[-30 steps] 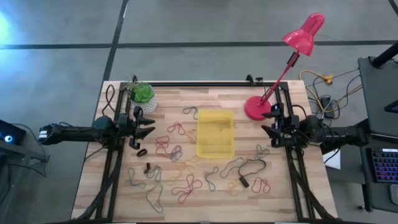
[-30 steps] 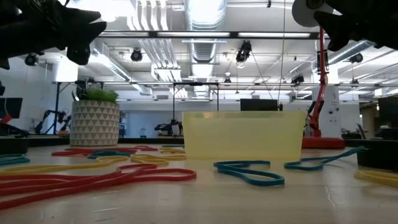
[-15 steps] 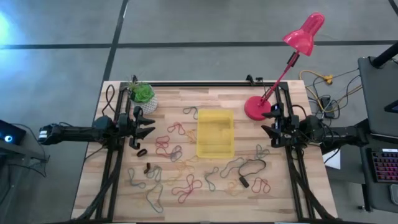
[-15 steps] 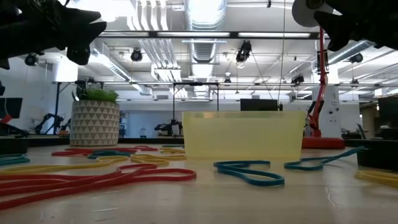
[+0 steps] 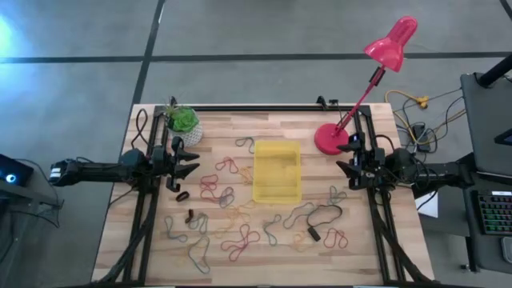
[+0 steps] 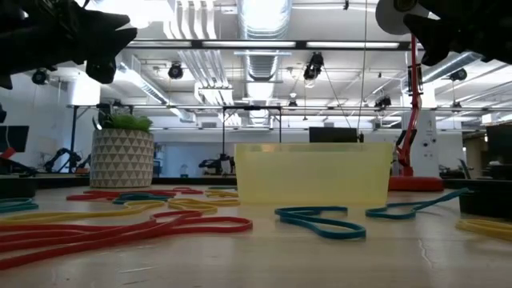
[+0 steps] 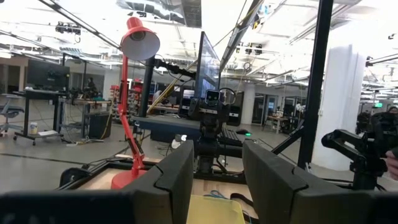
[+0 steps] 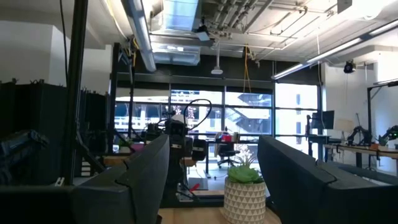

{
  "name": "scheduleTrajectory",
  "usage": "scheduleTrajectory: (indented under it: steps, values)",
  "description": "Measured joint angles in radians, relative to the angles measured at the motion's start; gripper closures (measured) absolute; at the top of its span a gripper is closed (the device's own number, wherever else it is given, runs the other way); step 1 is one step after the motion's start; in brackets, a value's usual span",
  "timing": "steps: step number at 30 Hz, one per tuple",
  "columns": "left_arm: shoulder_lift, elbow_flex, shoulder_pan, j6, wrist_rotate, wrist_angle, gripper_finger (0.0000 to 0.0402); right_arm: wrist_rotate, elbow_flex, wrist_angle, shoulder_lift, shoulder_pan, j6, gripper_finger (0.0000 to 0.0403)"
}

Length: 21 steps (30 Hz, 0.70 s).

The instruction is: Pick and place rubber bands into bin

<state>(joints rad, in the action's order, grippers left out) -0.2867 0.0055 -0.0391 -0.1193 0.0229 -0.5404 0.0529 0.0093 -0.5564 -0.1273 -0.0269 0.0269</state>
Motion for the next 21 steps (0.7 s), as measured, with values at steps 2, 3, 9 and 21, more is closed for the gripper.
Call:
scheduleTrajectory:
  steps: [2,3,9,21]
  values:
    - [0.0,0.0,0.0,0.0,0.0,0.0,0.0279,-0.001,0.0,-0.001,0.0,0.0,-0.017,0.0172]
    - [0.0,0.0,0.0,0.0,0.0,0.0,0.0279,-0.001,0.0,-0.006,0.0,0.0,-0.05,0.0172]
    - [-0.001,0.0,0.0,-0.006,0.0,-0.027,0.0279,-0.002,0.022,-0.039,0.0,0.001,-0.674,0.0172]
    - [0.008,0.004,0.001,-0.533,0.004,-0.488,0.0279,0.246,0.03,-0.05,-0.012,0.0,-1.2,0.0172]
